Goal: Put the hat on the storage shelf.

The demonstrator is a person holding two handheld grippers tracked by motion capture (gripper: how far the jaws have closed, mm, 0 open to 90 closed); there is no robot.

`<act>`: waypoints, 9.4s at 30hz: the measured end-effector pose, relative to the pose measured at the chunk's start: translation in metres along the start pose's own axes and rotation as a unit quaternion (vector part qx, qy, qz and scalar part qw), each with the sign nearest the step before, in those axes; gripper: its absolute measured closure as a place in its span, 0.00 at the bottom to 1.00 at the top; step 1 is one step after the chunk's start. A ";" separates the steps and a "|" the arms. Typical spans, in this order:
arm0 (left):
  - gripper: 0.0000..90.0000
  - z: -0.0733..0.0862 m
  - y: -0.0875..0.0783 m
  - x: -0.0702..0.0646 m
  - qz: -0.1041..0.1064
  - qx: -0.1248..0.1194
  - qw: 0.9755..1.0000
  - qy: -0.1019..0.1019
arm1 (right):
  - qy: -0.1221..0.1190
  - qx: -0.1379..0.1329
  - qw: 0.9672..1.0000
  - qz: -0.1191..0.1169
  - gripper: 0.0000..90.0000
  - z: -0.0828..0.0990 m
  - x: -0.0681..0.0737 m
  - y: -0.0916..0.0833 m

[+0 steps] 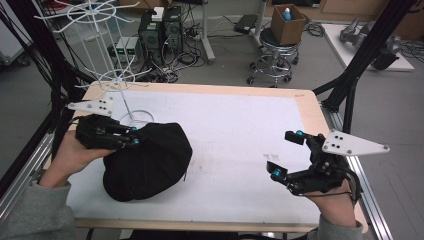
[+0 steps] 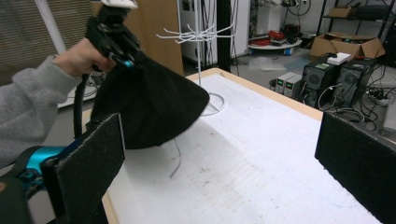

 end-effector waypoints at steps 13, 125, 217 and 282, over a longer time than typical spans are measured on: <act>0.83 -0.021 -0.060 -0.020 0.022 -0.038 0.999 0.011 | -0.007 0.000 1.000 -0.015 0.01 -0.001 0.001 0.006; 0.82 -0.118 -0.266 0.058 -0.171 -0.185 0.967 -0.045 | 0.022 0.029 0.999 -0.040 0.01 0.015 -0.025 0.046; 0.08 -0.037 -0.219 0.048 -0.115 -0.146 0.982 -0.028 | 0.026 0.048 0.998 -0.040 0.01 0.020 -0.024 0.054; 0.08 0.074 -0.087 0.023 -0.058 -0.154 0.985 -0.045 | 0.017 0.049 0.998 -0.020 0.01 0.018 -0.024 0.053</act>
Point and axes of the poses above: each handheld gripper's, and its own axes: y roughly forward along the jaws, z roughly out of its underside, x roughly to its left, the point moved 3 cm from there along y, roughly forward along the jaws, and after that the axes turned 7 degrees about -y, right-handed, at the moved point
